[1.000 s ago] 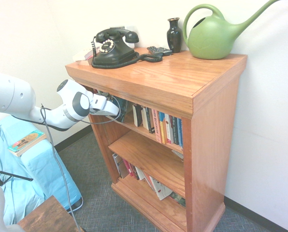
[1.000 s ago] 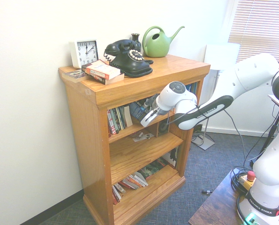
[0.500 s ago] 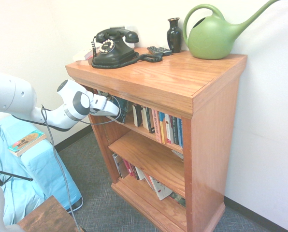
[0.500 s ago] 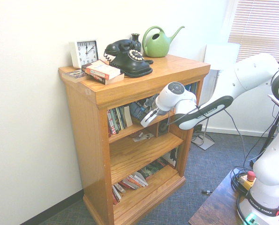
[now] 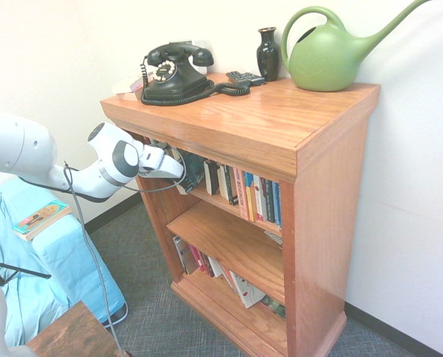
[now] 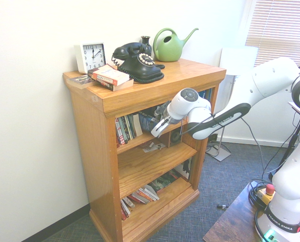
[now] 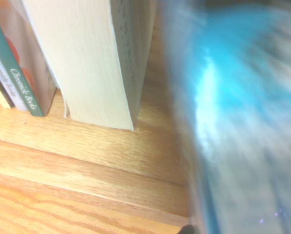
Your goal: Put the book on the shelf
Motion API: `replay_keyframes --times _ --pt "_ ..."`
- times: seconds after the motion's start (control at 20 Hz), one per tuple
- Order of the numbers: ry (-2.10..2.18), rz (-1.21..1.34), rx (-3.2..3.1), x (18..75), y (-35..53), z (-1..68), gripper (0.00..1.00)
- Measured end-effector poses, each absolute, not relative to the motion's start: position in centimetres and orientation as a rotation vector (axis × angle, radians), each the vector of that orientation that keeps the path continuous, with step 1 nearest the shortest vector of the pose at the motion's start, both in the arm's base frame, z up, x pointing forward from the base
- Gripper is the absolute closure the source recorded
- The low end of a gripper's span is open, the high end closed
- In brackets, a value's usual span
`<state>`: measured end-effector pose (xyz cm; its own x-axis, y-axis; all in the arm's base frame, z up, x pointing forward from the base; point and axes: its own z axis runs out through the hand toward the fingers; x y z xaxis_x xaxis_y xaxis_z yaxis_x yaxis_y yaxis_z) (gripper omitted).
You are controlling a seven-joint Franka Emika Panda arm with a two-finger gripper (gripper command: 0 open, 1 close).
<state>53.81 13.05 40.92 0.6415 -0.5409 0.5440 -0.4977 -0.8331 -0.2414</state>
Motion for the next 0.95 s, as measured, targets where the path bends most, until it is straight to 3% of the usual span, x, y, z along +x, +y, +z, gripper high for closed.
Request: replay_keyframes --times 0.6,0.95 --pt "0.904 -0.967 -2.792 53.5 11.8 41.0 0.0" --pt "0.967 -0.869 -2.925 47.6 7.5 38.3 0.0"
